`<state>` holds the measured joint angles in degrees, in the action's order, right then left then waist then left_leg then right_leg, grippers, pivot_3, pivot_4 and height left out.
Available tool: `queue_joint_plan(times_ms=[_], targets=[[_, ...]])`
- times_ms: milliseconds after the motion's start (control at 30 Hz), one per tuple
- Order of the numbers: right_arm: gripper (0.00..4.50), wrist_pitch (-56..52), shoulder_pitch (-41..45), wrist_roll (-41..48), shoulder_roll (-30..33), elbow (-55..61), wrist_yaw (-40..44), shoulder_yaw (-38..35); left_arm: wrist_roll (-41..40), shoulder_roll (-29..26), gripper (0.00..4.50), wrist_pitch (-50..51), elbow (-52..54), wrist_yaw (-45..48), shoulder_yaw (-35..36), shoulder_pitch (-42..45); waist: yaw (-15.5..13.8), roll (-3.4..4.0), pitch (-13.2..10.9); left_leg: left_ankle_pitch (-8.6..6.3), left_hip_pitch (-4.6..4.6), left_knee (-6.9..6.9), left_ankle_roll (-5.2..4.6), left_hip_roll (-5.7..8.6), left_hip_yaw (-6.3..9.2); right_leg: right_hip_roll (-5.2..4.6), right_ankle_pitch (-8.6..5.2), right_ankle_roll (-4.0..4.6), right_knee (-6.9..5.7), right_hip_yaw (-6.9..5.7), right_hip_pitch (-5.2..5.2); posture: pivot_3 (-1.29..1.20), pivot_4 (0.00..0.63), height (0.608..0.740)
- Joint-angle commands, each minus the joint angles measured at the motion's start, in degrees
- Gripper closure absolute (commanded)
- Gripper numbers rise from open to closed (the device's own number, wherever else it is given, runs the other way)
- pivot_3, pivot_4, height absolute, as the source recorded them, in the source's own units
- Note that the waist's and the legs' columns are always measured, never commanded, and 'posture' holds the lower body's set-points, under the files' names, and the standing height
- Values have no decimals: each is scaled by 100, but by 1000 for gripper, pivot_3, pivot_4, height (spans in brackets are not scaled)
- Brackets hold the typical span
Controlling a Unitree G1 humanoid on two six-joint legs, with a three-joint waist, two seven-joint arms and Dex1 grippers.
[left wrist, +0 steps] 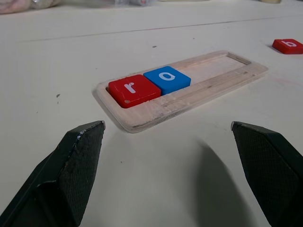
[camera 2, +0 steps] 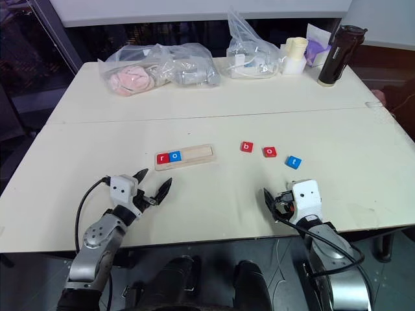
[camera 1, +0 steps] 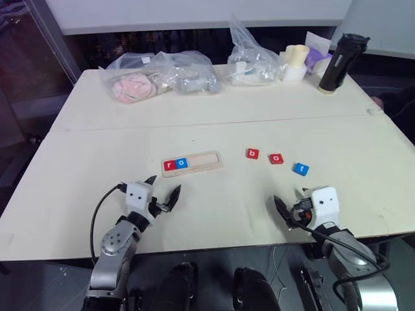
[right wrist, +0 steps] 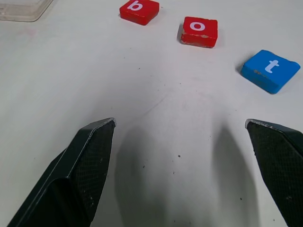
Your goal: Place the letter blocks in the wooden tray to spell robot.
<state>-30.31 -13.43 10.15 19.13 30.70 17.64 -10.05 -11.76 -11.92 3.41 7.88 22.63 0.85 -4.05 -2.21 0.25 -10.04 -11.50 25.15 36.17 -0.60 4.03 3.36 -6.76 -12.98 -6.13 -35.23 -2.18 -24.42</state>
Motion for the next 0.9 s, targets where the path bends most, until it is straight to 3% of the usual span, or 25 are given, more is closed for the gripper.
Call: queue_joint_plan(times_ms=[33, 700, 900], targets=[[31, -20, 21, 148, 115, 365, 71, -177, 3, -88, 0, 127, 358, -15, -11, 43, 0, 0, 0, 0, 0, 0, 0, 0, 0, 0, 0, 0, 0, 0, 0, 0, 150, 725], [31, -117, 173, 306, 341, 291, 271, -173, -329, -261, 0, 1202, 1519, -32, 54, 17, 0, -3, -2, 0, 1, 4, 0, 0, 0, 0, 0, 0, 0, 1, 2, 0, 150, 725], [31, -149, 218, 301, 356, 273, 292, -110, -787, -970, 0, 1418, 1170, 771, 381, 533, 1, -3, -2, 0, 1, 4, 0, 0, 0, 3, 2, 4, -3, -1, 0, 0, 150, 725]])
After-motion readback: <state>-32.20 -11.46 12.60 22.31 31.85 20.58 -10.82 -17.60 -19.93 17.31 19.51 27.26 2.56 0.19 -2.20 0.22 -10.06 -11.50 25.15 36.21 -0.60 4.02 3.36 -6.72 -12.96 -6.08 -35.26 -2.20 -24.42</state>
